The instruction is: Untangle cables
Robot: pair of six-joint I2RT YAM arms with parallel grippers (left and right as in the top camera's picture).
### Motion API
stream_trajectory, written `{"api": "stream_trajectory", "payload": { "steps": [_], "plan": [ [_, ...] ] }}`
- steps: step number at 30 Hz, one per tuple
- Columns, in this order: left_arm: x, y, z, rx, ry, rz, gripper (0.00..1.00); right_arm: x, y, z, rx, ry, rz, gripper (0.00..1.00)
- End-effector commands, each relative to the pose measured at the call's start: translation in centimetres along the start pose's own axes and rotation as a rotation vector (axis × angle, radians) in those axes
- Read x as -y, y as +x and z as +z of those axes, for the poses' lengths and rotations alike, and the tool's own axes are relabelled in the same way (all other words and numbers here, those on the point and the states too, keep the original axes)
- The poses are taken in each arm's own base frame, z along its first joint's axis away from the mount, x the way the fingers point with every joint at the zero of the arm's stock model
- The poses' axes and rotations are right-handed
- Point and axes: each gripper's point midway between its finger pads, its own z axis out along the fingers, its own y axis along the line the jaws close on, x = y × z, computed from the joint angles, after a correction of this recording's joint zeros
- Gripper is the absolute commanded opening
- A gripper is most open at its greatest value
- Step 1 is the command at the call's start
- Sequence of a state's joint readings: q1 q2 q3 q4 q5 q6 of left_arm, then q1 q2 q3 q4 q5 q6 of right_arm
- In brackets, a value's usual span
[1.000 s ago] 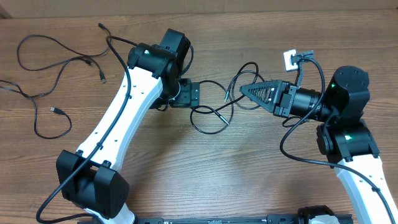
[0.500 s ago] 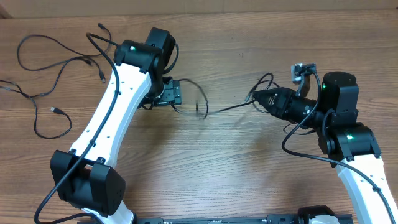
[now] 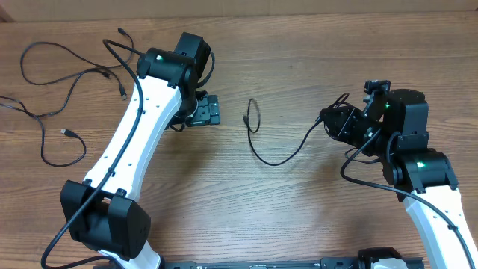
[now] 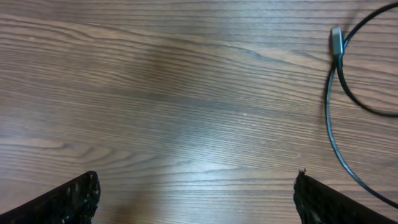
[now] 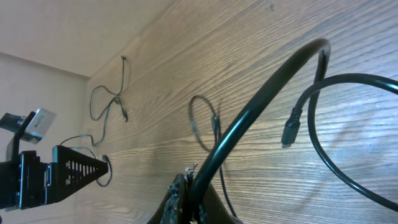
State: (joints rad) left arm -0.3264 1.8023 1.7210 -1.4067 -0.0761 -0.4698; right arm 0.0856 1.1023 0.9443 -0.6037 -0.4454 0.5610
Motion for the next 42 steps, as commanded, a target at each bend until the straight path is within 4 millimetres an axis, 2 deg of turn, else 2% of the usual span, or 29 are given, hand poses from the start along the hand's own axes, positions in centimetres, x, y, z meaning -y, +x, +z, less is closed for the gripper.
{"api": "stream_trajectory", "payload": {
  "steps": [1,5,7,12,22,28,36,42],
  "plan": [
    [2.0,0.6,0.3,-0.051,0.113,0.003,1.00,-1.9,0.0,-0.5,-0.012,-0.090,-0.031,0.04],
    [4.6,0.8,-0.2,-0.072,0.262,0.076,1.00,-4.4,0.2,-0.9,-0.039,-0.219,-0.061,0.04],
    [5.5,0.9,-0.4,-0.074,0.309,0.101,1.00,-5.2,0.1,-1.1,-0.048,-0.258,-0.024,0.04],
    [6.7,1.2,-0.6,-0.065,0.335,0.143,1.00,-7.6,0.5,-1.9,-0.095,-0.387,-0.020,0.04],
    [9.5,0.7,-0.9,0.002,0.375,0.184,1.00,-10.5,2.0,-3.7,-0.198,-0.568,-0.074,0.04],
    [10.1,0.2,0.0,0.027,0.388,0.190,1.00,-10.8,2.2,-3.9,-0.216,-0.581,-0.053,0.04],
    [9.8,1.3,3.5,-0.009,0.372,0.180,1.00,-10.7,2.2,-3.9,-0.214,-0.580,-0.053,0.04],
    [10.1,1.9,5.4,-0.018,0.375,0.170,0.97,-10.7,2.1,-3.9,-0.212,-0.577,-0.053,0.03]
  ]
}}
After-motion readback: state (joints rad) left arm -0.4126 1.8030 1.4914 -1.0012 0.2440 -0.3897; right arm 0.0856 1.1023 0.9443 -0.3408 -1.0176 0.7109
